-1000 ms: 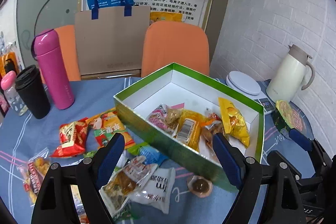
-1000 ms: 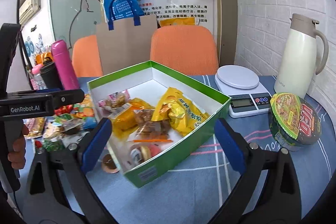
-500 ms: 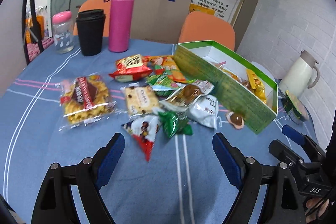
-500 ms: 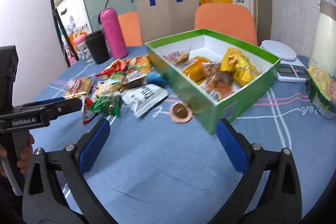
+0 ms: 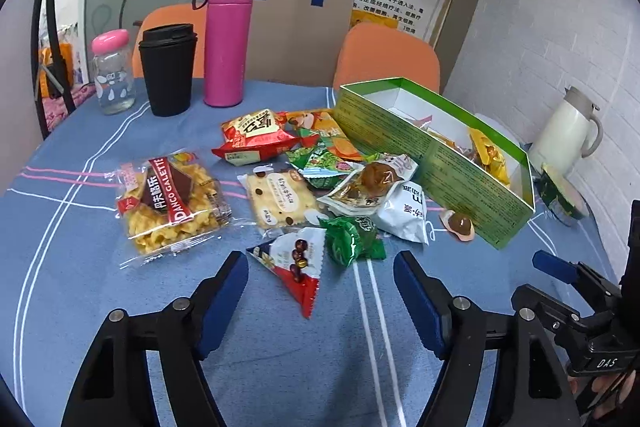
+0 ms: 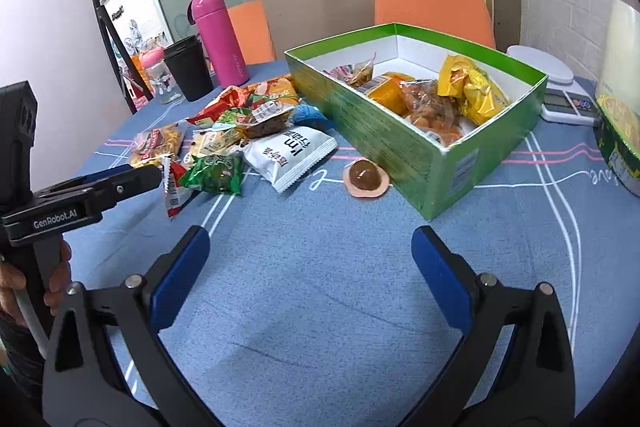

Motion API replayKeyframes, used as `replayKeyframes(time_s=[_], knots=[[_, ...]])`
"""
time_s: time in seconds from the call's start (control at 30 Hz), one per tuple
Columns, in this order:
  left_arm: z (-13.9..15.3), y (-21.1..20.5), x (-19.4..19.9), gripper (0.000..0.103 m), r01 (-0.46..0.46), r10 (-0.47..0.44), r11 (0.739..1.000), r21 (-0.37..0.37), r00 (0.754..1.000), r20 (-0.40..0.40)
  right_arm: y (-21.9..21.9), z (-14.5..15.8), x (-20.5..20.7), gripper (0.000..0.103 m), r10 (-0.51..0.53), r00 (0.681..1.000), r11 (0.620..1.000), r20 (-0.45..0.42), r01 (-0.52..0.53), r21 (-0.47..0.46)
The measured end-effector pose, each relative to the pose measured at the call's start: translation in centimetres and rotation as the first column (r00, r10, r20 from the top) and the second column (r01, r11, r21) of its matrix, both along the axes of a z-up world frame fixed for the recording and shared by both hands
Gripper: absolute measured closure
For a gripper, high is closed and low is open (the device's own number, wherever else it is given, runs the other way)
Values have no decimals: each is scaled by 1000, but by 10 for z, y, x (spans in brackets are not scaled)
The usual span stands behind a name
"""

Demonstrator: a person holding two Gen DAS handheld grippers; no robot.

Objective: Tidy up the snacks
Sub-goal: 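Grasp the red-white chocolate pack with the left tool while the right grasps a green bag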

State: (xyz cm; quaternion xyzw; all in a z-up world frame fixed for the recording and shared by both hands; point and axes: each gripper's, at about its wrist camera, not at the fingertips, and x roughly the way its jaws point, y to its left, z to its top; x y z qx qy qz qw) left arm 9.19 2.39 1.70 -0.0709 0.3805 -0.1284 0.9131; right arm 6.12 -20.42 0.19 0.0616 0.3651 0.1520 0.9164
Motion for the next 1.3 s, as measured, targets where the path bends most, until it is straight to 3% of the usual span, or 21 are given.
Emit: replayKeyframes(time_s=[0.03,0.17,0.2,0.23,0.27,0.33,0.43,0.67,1.0,1.07,1.13,1.2,1.3], knots=[[-2,4,2,36,-3,3,1000,-2,1000,-11,3,-1,2,2,9,1000,1000,-5,-9,2],[-10,3,19,39,1,0,999,34,999,-37,24,-5,5,7,68,997,998,-26,-68,-9],[-13,2,25,45,7,-5,999,43,999,-46,28,-6,5,7,82,996,997,-31,-83,-11],[-16,1,32,62,18,-15,999,47,998,-61,32,-6,5,8,91,995,996,-33,-92,-19],[-21,1,38,71,33,-31,999,34,996,-82,35,-5,5,8,95,995,995,-34,-96,-28],[-25,5,41,77,51,-51,999,-1,995,-90,38,-5,6,10,99,994,994,-38,-100,-32],[-24,15,30,81,55,-57,998,-30,995,-81,46,-7,12,21,119,992,992,-52,-120,-30],[-22,45,-9,82,24,-28,998,-57,997,-65,86,-17,34,32,197,975,979,-98,-202,-39],[-25,60,-30,79,33,-36,997,-64,998,-49,125,-19,72,34,188,978,973,-89,-198,-121],[-25,58,-31,75,41,-44,998,-55,998,-48,126,-23,78,47,180,979,973,-99,-192,-125],[-27,55,-30,59,41,-43,998,-37,998,-53,124,-27,80,53,171,979,975,-114,-185,-120],[-30,53,-29,55,36,-37,999,-22,997,-61,121,-27,78,55,169,980,978,-108,-181,-106],[-35,51,-25,55,29,-31,999,-20,996,-78,115,-25,73,66,168,980,980,-102,-177,-90]])
